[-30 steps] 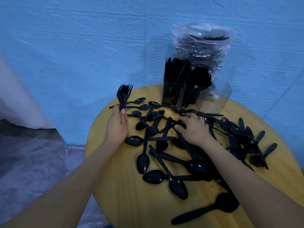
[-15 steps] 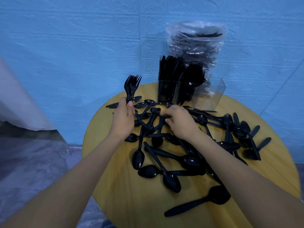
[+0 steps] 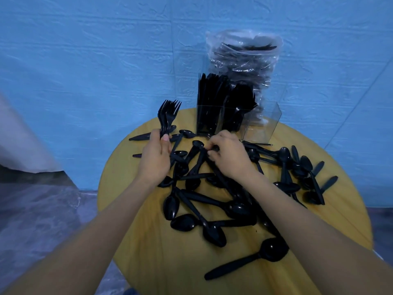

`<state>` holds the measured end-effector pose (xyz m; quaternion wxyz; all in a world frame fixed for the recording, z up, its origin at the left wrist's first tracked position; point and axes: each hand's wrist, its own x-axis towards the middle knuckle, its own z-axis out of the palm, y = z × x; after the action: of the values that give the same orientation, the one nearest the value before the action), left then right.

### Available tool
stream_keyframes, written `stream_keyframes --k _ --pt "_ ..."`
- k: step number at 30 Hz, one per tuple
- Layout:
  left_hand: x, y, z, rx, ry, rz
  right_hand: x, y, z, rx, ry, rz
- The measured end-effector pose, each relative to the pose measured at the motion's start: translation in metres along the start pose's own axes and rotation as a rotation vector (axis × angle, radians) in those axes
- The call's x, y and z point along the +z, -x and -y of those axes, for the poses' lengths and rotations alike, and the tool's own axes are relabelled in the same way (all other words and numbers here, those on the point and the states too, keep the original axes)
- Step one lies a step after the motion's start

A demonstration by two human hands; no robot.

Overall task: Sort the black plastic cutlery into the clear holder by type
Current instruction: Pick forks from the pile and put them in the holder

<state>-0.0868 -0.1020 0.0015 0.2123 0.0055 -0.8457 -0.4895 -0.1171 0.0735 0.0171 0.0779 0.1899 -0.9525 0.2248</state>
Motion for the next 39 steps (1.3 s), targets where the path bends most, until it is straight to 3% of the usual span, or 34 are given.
stream_keyframes --k 5,10,16,22,27,32,35,39 --pt "0.014 0.008 -0.013 0.039 -0.110 0.040 -0.031 0.036 -0.037 0.196 0.057 0.050" --pt "0.020 0.022 -0.024 0.106 -0.333 0.021 -0.049 0.075 -0.044 0.247 0.060 0.056" --pt "0.015 0.047 -0.034 0.035 -0.365 -0.025 -0.039 0.112 -0.024 0.337 0.162 0.128" --pt "0.012 0.080 -0.033 -0.040 -0.343 -0.044 -0.015 0.106 0.017 0.096 -0.147 0.248" --pt "0.013 0.095 -0.029 -0.079 -0.253 -0.081 -0.020 0.122 0.018 0.070 -0.249 0.089" --pt "0.026 0.105 -0.027 -0.067 -0.234 -0.101 -0.036 0.155 -0.027 0.332 -0.106 -0.123" --pt "0.033 0.108 -0.026 -0.044 -0.241 -0.109 -0.036 0.164 -0.041 0.426 -0.071 -0.078" --pt "0.036 0.111 -0.027 -0.008 -0.278 -0.127 -0.021 0.165 -0.037 0.416 -0.027 0.006"
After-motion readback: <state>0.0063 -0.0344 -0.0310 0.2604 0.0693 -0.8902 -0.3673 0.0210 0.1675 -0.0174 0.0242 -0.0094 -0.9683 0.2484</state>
